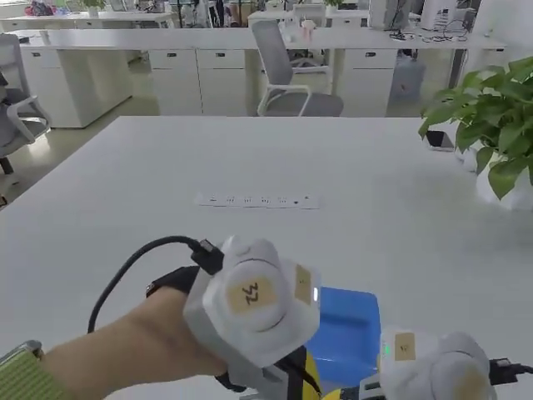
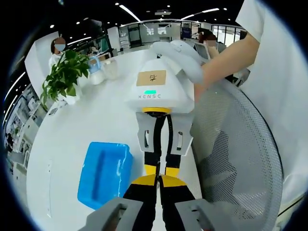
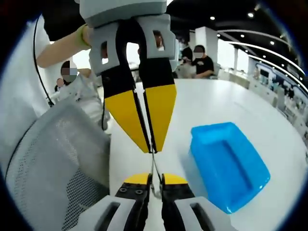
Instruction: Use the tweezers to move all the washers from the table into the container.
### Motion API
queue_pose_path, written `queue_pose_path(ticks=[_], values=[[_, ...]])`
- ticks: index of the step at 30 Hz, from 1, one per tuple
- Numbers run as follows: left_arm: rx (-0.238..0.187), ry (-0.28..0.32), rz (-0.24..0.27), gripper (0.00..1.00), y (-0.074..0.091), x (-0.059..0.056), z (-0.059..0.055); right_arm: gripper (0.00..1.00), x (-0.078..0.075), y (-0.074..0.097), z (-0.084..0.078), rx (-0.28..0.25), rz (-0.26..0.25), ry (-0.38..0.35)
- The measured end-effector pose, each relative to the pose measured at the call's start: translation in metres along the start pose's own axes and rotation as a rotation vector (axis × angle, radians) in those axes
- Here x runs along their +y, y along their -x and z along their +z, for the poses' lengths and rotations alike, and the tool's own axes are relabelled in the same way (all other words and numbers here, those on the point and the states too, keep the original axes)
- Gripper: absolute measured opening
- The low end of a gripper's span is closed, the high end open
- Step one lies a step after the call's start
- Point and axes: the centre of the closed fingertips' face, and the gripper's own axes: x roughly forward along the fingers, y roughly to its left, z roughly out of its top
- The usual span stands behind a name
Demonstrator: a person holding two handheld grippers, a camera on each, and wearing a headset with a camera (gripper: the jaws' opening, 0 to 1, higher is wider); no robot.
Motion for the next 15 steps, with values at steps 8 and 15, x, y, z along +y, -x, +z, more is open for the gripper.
queue_pose_path(ticks=[8,15], values=[[-0.020,0.013,-0.018,0.00,-0.004,-0.006,0.005,0.05,0.004,0.002,-0.003,-0.003,0.017,-0.024],[-0.018,0.020,-0.024,0.00,-0.010,-0.010,0.004,0.04,0.007,0.002,-0.005,0.036,0.014,0.030]])
